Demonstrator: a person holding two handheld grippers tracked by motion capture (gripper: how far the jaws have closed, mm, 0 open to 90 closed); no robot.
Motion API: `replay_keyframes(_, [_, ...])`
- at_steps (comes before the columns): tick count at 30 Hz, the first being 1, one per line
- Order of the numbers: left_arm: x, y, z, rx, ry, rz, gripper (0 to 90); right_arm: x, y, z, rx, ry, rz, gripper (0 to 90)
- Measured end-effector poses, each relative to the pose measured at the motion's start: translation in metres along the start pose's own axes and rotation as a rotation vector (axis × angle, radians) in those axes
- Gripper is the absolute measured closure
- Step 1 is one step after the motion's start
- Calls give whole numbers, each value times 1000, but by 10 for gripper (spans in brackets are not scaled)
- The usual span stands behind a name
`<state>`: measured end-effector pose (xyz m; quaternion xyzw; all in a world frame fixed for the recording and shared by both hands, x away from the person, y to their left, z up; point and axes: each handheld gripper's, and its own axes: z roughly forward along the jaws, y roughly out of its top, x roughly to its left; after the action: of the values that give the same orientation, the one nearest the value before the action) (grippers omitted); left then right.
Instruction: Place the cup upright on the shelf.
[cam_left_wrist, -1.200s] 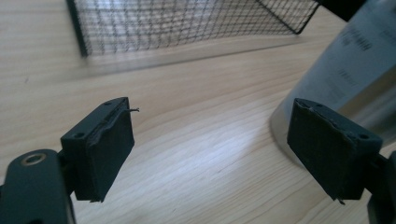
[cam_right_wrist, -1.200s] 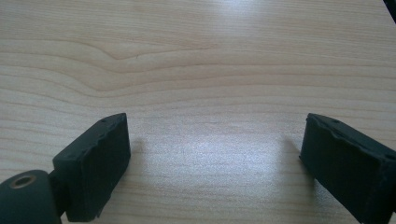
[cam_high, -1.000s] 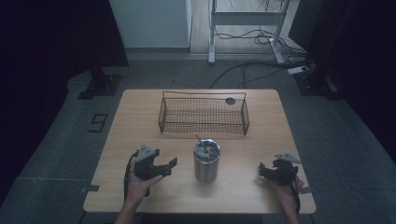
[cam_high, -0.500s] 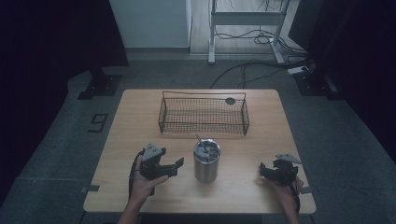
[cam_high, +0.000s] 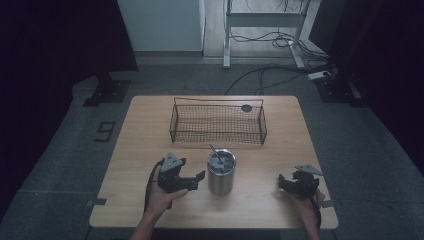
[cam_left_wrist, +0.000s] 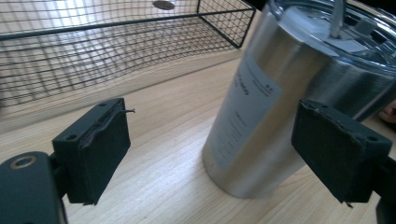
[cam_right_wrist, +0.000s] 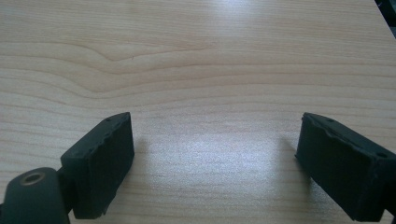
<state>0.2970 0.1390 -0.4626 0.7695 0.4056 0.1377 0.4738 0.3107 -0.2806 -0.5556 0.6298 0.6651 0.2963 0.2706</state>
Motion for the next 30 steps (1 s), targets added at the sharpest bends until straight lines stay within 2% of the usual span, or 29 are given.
replay_keyframes(8, [-6, 2, 5, 12, -16, 34, 82, 0, 0, 0, 0, -1, 1, 111])
replay_keyframes(14, [-12, 0, 4, 17, -62, 53, 56, 0, 0, 0, 0, -2, 2, 113])
replay_keyframes(30, [-25, 5, 12, 27, -107, 85, 31, 0, 0, 0, -1, -4, 4, 117])
